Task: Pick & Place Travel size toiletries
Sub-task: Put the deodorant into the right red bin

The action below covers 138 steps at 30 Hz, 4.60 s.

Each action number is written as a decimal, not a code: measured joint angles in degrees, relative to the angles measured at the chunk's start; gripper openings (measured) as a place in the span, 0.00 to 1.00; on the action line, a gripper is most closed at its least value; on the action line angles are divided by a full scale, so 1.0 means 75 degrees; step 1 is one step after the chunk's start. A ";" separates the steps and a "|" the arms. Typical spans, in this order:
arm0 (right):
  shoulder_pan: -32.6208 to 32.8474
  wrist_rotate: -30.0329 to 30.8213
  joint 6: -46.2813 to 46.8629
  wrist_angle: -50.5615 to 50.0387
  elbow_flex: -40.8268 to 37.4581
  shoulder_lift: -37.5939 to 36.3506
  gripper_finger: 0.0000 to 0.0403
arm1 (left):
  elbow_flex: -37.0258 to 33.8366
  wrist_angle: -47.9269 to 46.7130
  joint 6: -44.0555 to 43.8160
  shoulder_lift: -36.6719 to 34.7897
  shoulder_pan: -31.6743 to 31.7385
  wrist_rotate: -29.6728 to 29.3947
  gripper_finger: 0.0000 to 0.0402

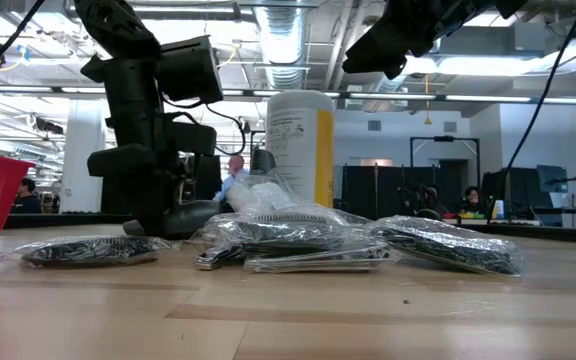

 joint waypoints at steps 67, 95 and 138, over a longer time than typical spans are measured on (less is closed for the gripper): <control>-0.0003 0.0009 -0.0215 0.2157 0.0000 0.0038 0.55 | -0.0026 0.9057 0.0512 -0.0396 -0.0796 -0.0076 0.46; 0.0000 -0.0008 -0.0458 0.2180 -0.0008 0.0064 0.61 | 0.0417 0.9497 0.0842 0.0012 -0.0600 0.0400 0.46; -0.0023 0.0012 -0.0825 0.3381 0.0003 0.0619 0.58 | 0.0460 0.9843 0.0914 0.0300 -0.0556 0.0298 0.46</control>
